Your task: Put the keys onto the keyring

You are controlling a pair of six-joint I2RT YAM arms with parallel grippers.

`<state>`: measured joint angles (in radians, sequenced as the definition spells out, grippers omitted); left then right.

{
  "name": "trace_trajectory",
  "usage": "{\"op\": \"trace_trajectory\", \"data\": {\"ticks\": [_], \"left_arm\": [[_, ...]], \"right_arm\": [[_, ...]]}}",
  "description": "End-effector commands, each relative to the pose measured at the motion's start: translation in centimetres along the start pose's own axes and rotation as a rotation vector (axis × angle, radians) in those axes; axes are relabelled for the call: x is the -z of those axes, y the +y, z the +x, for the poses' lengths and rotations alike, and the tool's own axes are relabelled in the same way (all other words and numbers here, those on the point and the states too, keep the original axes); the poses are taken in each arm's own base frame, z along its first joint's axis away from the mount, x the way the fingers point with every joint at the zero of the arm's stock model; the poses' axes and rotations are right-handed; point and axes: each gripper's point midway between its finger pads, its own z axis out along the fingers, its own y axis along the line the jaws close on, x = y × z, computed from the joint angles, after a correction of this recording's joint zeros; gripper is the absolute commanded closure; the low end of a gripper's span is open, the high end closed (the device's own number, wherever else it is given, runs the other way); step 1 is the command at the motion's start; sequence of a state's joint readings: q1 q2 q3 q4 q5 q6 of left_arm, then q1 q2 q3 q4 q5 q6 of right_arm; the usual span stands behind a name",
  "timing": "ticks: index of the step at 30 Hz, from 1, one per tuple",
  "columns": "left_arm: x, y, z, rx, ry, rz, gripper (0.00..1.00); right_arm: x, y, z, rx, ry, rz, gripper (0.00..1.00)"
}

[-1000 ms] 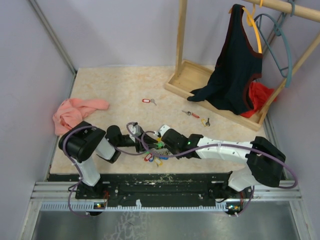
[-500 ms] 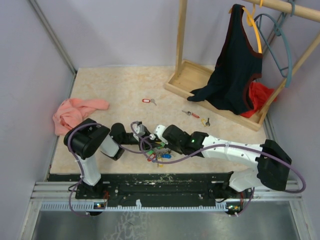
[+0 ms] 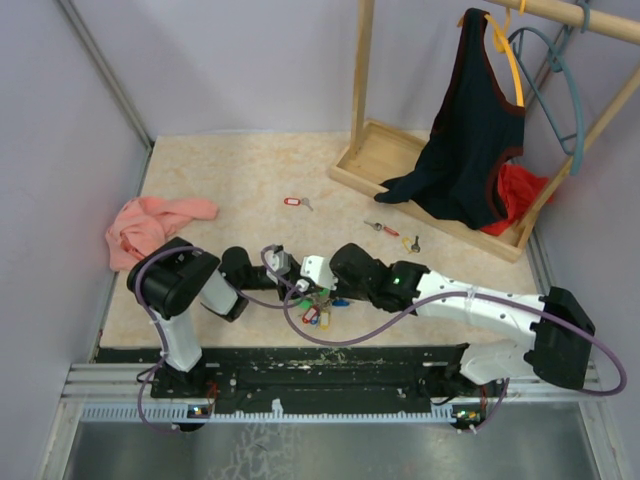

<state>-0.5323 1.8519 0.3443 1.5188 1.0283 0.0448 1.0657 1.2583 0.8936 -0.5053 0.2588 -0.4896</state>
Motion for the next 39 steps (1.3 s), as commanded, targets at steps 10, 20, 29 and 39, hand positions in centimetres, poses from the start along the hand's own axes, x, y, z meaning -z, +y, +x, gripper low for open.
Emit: {"op": "trace_trajectory", "data": {"ticks": [10, 20, 29, 39], "left_arm": [[-1.7, 0.5, -5.9, -0.299, -0.173, 0.04, 0.69], [-1.8, 0.4, -6.7, -0.309, -0.187, 0.055, 0.71], [-2.3, 0.2, -6.9, -0.311, -0.194, 0.071, 0.68], [-2.2, 0.8, -7.4, -0.316, -0.203, 0.022, 0.67]], "right_arm": [[1.7, -3.2, -6.2, 0.117, -0.186, 0.039, 1.0], [1.2, -2.8, -6.8, 0.134, -0.201, 0.014, 1.0], [1.5, -3.1, -7.1, 0.135, -0.209, 0.019, 1.0], [1.8, -3.2, -7.3, 0.133, -0.216, 0.021, 1.0]]}}
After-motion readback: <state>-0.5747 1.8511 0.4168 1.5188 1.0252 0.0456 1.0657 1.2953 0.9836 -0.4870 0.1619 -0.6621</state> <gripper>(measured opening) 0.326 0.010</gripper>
